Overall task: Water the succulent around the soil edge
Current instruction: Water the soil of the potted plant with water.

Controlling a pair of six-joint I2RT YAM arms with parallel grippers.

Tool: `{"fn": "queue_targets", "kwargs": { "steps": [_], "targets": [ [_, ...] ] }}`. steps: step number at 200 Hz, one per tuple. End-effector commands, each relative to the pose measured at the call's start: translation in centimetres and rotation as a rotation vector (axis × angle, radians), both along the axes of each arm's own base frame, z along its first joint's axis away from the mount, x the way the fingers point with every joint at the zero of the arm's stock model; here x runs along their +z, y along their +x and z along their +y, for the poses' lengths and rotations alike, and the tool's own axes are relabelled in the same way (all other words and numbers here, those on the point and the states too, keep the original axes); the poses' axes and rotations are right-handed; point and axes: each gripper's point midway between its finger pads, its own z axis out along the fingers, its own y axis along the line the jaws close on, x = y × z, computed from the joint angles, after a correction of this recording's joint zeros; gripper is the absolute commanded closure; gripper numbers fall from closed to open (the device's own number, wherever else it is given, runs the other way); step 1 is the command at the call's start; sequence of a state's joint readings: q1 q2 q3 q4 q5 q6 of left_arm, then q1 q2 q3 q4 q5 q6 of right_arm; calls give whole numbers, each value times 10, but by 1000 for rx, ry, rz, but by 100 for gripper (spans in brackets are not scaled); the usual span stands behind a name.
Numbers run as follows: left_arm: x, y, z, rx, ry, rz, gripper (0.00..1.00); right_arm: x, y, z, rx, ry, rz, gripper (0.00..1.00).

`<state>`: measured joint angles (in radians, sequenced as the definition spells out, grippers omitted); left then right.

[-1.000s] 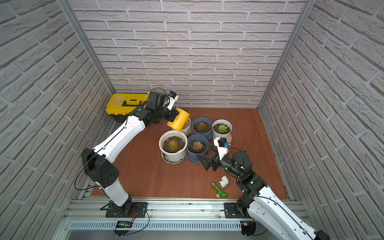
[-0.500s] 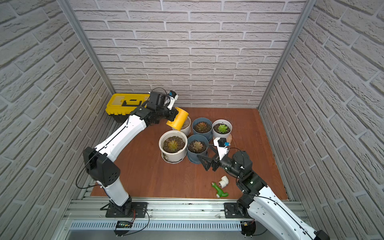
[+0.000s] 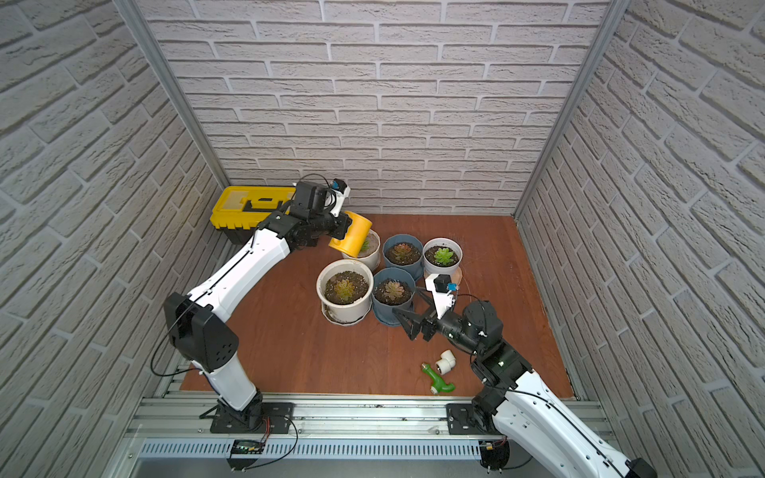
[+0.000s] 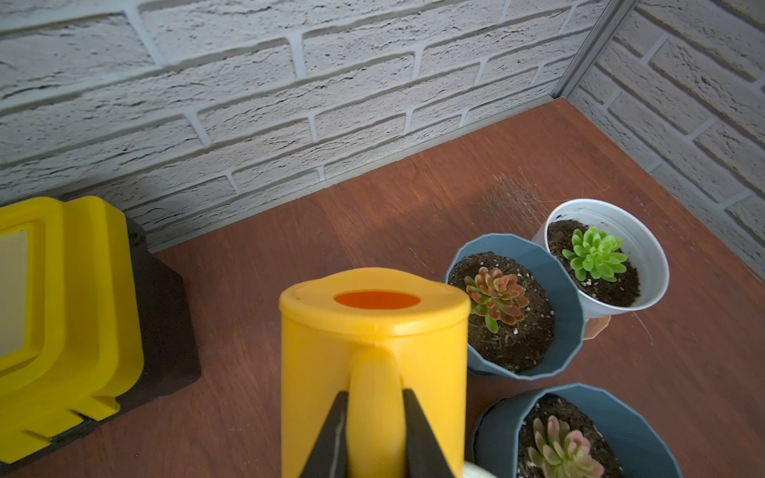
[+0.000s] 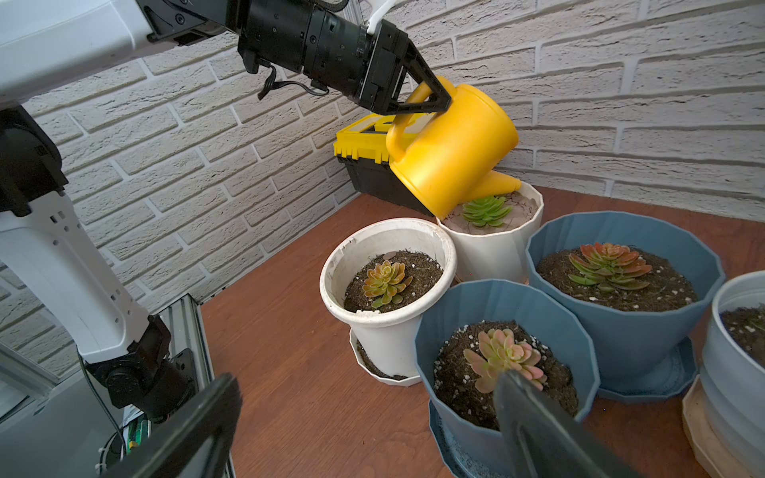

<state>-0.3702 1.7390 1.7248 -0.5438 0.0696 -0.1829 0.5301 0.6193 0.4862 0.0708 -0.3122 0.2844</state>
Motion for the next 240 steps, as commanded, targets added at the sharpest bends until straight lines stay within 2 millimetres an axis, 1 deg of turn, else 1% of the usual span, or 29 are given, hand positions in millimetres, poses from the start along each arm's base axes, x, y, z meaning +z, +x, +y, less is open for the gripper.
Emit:
{"fn": "queue_targets", "kwargs": {
  "steps": [1,26,50,59,115,150,240],
  "targets": [
    [30,2,13,44,-34,-95,100,18,1,1,2,35,-42,1],
    [33,1,18,55,-39,-111,100,19,1,1,4,36,-41,1],
    [35,-1,16,45,-61,-127,100,19,0,1,5,36,-43,1],
    [35,-2,18,53,-60,-126,100,18,1,1,5,34,-41,1],
    [14,-10,39,124,-23,-56,100,19,0,1,4,37,-42,1],
    [10,-20,48,145,-14,-47,100,19,0,1,9,40,-41,1],
    [4,-48,51,126,-37,-4,100,21,-1,2,14,46,-41,1]
  ]
}}
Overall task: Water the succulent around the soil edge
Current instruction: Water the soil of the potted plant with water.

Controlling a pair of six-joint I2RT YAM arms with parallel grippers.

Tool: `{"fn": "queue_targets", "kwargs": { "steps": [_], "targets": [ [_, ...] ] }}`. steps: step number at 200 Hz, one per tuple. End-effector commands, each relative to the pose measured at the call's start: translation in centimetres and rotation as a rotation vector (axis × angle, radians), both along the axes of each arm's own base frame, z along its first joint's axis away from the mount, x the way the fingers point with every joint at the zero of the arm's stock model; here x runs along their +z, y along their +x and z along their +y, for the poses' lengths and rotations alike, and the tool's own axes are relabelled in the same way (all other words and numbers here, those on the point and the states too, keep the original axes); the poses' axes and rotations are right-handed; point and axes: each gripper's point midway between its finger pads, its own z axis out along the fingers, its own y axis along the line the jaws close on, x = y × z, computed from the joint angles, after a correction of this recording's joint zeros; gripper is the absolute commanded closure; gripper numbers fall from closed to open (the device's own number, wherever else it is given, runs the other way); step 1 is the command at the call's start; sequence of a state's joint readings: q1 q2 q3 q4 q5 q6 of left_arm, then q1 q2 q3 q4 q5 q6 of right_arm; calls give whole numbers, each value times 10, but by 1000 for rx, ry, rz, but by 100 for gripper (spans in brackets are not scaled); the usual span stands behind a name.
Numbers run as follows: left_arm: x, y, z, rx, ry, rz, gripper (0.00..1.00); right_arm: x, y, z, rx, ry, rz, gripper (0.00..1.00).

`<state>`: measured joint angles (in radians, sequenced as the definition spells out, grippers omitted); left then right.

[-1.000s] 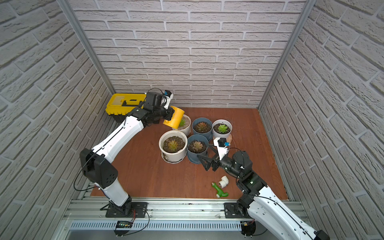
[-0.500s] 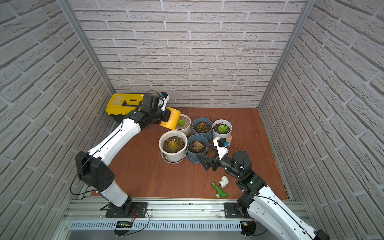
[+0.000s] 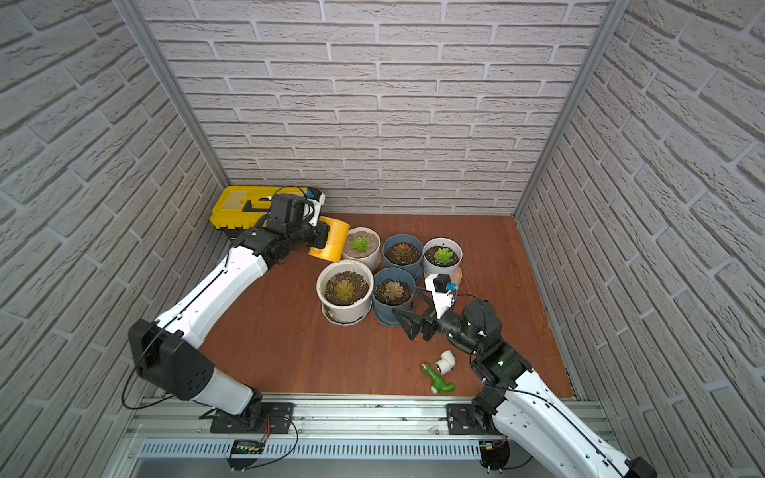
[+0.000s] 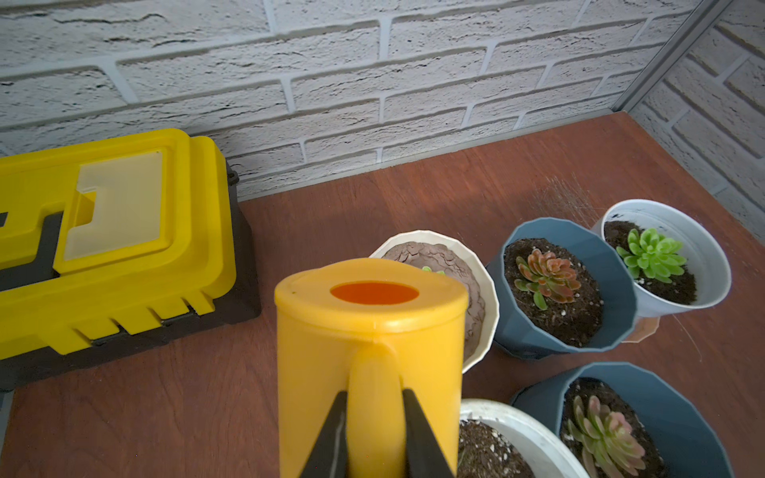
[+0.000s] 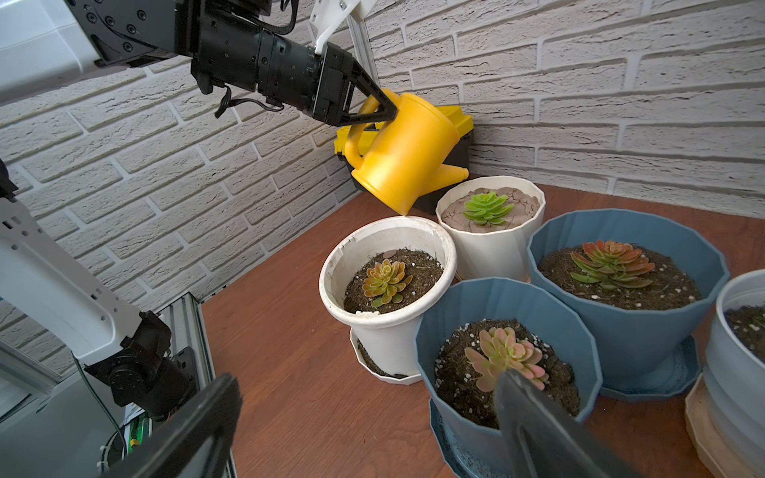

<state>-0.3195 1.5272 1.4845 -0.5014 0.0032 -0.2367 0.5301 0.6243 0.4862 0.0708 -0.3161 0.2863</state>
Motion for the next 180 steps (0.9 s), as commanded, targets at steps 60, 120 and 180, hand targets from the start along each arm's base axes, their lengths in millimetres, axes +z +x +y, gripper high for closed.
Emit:
{"fn": "queue_targets", "kwargs": {
  "steps": [60,120,180],
  "targets": [
    [7,-27,-1,-29,-40,26,100,22,-2,1,11,47,-47,1],
    [7,-39,2,-36,-32,37,100,22,-2,1,13,48,-45,1],
    [12,-46,-6,-58,-36,34,100,21,-1,1,11,47,-44,1]
  ]
}}
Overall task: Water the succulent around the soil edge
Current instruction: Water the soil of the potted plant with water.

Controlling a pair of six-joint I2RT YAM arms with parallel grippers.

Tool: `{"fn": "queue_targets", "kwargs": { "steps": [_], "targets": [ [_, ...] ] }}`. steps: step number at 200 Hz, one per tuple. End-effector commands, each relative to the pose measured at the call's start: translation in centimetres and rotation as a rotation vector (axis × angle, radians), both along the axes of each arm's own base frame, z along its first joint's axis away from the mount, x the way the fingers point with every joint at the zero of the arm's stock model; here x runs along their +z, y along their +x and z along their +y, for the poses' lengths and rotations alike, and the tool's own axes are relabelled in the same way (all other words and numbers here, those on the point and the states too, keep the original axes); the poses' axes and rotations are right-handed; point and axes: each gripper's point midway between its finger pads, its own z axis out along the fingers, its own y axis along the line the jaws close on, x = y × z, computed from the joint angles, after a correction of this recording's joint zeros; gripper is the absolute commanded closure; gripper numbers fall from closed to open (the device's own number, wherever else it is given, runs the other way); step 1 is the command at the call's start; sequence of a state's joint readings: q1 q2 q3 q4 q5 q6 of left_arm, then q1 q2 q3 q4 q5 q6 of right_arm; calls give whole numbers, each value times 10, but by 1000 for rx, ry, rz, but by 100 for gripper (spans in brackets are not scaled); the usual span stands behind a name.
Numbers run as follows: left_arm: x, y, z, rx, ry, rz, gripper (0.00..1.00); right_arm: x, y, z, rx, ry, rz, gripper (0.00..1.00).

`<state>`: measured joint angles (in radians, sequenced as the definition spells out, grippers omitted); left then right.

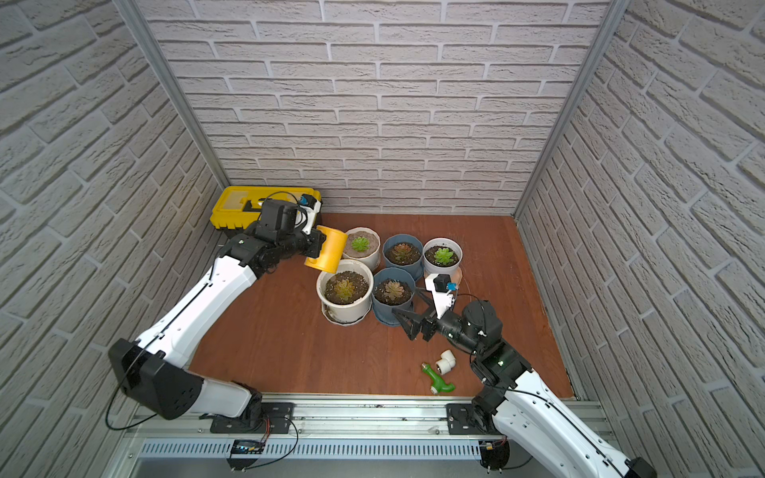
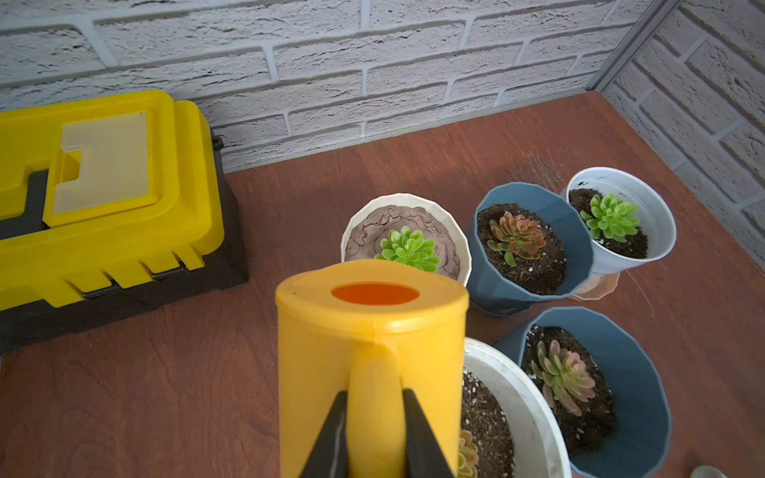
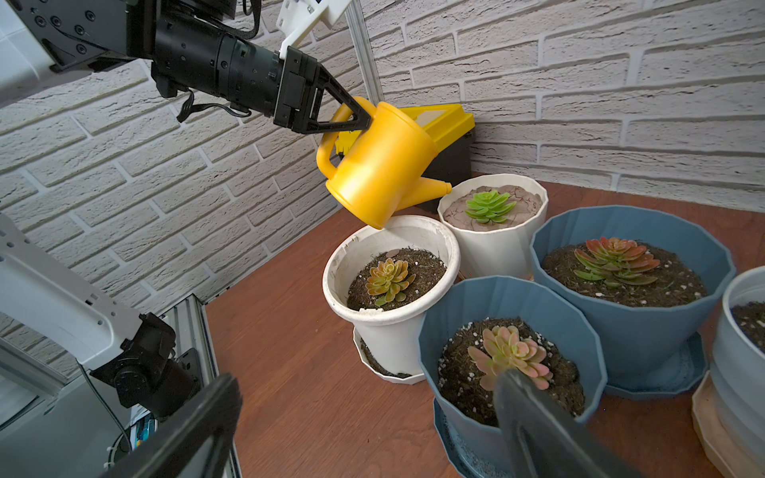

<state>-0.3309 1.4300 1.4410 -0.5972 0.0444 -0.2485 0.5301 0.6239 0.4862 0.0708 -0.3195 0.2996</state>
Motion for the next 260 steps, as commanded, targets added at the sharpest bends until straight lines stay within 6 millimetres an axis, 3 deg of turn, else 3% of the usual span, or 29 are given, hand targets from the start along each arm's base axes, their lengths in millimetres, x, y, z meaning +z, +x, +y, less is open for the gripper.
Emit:
{"fn": "queue_targets", "kwargs": {
  "steps": [1,127,202,260],
  "targets": [
    [9,-9,-6,-20,-18,-17,100,21,-1,1,9,37,-54,1],
    [22,-12,-52,-121,-18,-33,100,21,-1,1,8,38,-55,1],
    [25,3,-76,-159,-21,-38,100,21,-1,1,10,38,-55,1],
    [27,21,-82,-147,-23,-65,100,22,-2,0,10,39,-58,1]
  ]
}}
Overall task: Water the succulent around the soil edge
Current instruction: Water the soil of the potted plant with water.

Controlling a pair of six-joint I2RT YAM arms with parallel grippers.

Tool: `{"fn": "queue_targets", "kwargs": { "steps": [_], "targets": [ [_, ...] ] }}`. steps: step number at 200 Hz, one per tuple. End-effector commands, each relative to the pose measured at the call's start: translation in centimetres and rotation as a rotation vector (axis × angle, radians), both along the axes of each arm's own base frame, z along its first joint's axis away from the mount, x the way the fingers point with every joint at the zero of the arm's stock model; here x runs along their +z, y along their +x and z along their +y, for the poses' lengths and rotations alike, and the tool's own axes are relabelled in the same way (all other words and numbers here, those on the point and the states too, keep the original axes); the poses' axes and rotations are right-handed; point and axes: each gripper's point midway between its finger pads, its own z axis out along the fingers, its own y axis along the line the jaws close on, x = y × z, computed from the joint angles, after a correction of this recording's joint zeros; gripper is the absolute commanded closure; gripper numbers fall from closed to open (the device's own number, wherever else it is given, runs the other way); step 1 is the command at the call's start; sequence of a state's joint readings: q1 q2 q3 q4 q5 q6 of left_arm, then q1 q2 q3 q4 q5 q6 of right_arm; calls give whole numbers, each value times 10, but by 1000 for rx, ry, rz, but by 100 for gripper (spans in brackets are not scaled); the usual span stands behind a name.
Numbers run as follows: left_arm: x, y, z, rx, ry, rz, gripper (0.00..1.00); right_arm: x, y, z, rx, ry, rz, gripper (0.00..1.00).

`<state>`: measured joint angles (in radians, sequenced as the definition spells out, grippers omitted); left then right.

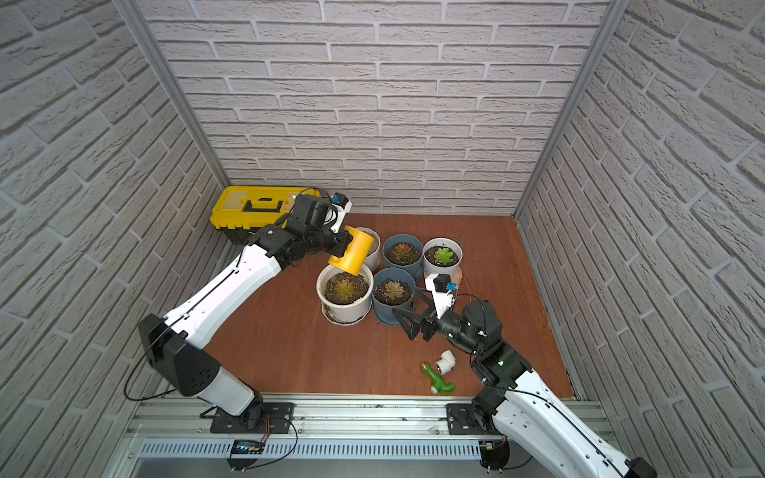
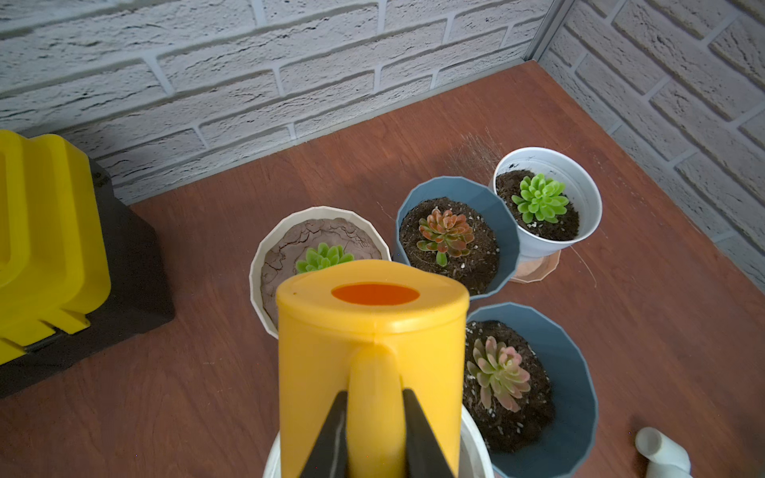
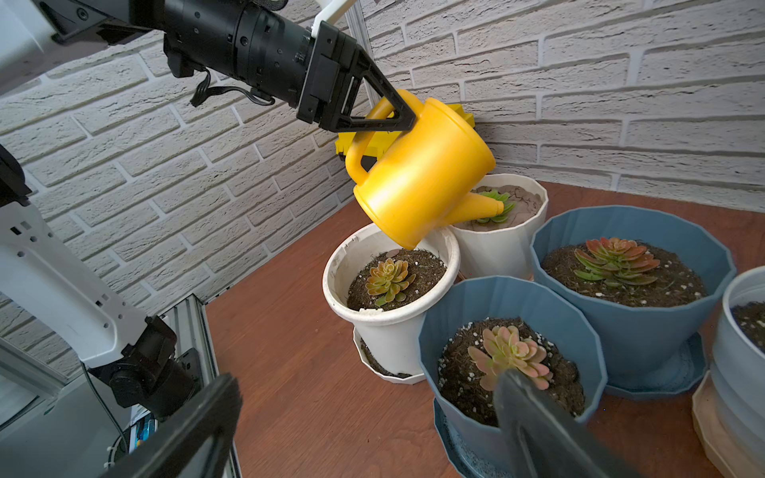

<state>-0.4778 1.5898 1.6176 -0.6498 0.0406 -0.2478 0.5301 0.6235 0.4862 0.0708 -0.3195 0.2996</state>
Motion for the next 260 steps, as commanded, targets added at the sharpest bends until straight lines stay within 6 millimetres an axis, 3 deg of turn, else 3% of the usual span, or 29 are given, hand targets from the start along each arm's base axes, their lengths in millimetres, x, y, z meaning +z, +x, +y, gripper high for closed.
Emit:
{"fn": "queue_targets", "kwargs": {
  "steps": [1,93,154,203,241,260],
  "targets": [
    [27,15,-11,-3,-47,-93,100,22,-2,1,10,39,-57,1],
    [26,45,-17,27,-48,-134,100,21,-2,1,10,37,-53,1],
    [32,46,-15,32,-69,-175,100,20,-1,1,11,34,-50,1],
    [63,17,-7,-8,-122,-275,100,19,0,2,11,31,-48,1],
    [81,-26,1,-71,-196,-432,100,18,4,-2,-18,21,-48,1],
    [79,-52,9,-91,-222,-506,100,23,6,-5,-42,16,-43,1]
  ]
}}
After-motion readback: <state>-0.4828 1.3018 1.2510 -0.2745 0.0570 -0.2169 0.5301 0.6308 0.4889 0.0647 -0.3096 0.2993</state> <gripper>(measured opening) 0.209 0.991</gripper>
